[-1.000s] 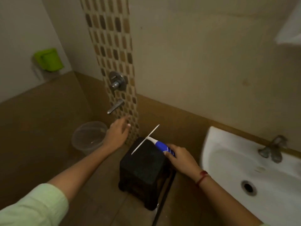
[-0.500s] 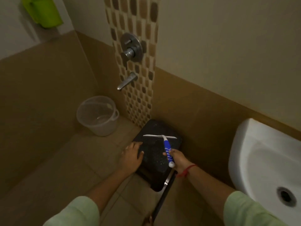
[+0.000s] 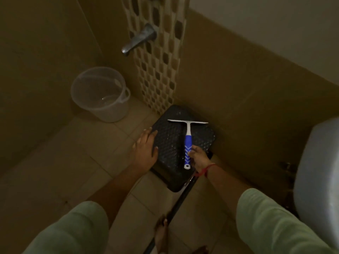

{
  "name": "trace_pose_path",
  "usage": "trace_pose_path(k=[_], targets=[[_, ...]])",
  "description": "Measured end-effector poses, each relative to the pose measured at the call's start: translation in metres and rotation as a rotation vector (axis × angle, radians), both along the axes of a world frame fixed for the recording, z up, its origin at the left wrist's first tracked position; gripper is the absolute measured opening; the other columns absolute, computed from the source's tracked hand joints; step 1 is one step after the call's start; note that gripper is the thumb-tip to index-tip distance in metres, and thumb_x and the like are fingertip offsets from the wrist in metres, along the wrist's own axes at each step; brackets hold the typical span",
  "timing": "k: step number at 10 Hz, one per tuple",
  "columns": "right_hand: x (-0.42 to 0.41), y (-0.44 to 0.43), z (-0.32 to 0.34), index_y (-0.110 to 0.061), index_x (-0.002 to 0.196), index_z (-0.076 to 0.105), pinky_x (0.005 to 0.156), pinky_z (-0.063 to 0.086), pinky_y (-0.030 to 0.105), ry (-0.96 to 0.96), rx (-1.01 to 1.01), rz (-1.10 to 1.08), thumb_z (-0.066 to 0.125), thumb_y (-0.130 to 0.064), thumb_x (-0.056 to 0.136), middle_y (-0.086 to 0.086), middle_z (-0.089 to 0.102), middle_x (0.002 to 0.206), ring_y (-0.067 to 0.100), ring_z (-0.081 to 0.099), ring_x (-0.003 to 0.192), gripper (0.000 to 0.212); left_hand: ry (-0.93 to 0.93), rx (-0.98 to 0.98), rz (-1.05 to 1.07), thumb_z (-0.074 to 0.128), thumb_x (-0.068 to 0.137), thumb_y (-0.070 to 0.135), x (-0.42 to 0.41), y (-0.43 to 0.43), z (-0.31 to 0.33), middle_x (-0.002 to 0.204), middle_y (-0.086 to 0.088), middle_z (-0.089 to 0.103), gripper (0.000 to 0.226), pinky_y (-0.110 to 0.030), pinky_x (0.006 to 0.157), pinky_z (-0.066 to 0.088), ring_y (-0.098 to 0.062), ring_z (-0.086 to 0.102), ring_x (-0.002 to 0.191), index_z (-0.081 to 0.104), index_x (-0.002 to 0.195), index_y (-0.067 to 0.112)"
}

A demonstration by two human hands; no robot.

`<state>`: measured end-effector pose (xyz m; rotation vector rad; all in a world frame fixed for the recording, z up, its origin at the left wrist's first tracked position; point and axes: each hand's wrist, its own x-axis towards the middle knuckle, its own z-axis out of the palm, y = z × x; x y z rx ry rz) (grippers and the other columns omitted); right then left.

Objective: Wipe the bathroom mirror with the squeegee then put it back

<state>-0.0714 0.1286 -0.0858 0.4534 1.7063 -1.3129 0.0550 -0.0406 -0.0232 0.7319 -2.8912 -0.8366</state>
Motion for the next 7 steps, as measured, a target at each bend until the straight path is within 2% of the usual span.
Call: trace_pose_path(k=[1,2,3,4,6,7], targets=[[-0.004,-0.001,-0.021,-0.012,0.121,0.048,0.068,0.050,0.031,0.010,0.020,0.045,0.049,-0.001,0.090,0.011,0.056,0.111,0.019,0.057,0.084,0.033,-0.113,-0.023,-0.059,0.053,0.087,0.015,-0.005,0.001,-0.023,0.154,-0.008,0.019,0.065,-0.044,0.111,0.021,-0.026,0.011,0.142,0.023,0.145,0.015],[-0.004,-0.003,-0.038,-0.008,0.120,0.050,0.071,0.052,0.031,0.070,0.078,0.107,0.050,0.003,0.088,0.017,0.056,0.114,0.020,0.058,0.088,0.034,-0.211,-0.050,-0.120,0.050,0.088,0.016,-0.005,0.008,-0.040,0.155,-0.004,0.016,0.069,-0.046,0.114,0.017,-0.023,0.004,0.143,0.015,0.147,0.016],[-0.005,-0.002,-0.048,-0.007,0.115,0.052,0.091,0.048,0.040,0.194,0.168,0.144,0.050,0.002,0.087,0.017,0.056,0.119,0.026,0.056,0.102,0.029,-0.248,-0.054,-0.122,0.049,0.089,0.018,-0.004,0.019,-0.044,0.155,-0.003,0.013,0.070,-0.046,0.115,0.010,-0.023,0.001,0.143,0.010,0.147,0.017],[0.001,0.001,-0.052,-0.008,0.116,0.053,0.091,0.046,0.033,0.268,0.186,0.155,0.054,0.000,0.086,0.012,0.057,0.117,0.019,0.054,0.099,0.031,-0.276,-0.050,-0.112,0.048,0.089,0.020,-0.002,0.030,-0.046,0.156,-0.003,0.012,0.069,-0.046,0.115,0.009,-0.022,-0.001,0.143,0.010,0.147,0.017],[0.016,0.013,-0.044,-0.011,0.119,0.053,0.087,0.046,0.029,0.262,0.116,0.068,0.057,-0.001,0.085,0.007,0.059,0.115,0.019,0.055,0.102,0.036,-0.306,-0.013,-0.091,0.048,0.090,0.021,0.009,0.041,-0.045,0.155,-0.006,0.014,0.067,-0.049,0.114,0.011,-0.026,0.001,0.143,0.013,0.146,0.015],[0.025,0.023,-0.028,-0.009,0.113,0.056,0.075,0.042,0.021,0.316,0.073,-0.020,0.053,0.002,0.085,0.009,0.060,0.111,0.015,0.054,0.094,0.030,-0.275,0.000,-0.075,0.048,0.089,0.020,0.014,0.050,-0.032,0.154,-0.007,0.018,0.064,-0.050,0.114,0.013,-0.026,0.005,0.143,0.018,0.145,0.014]])
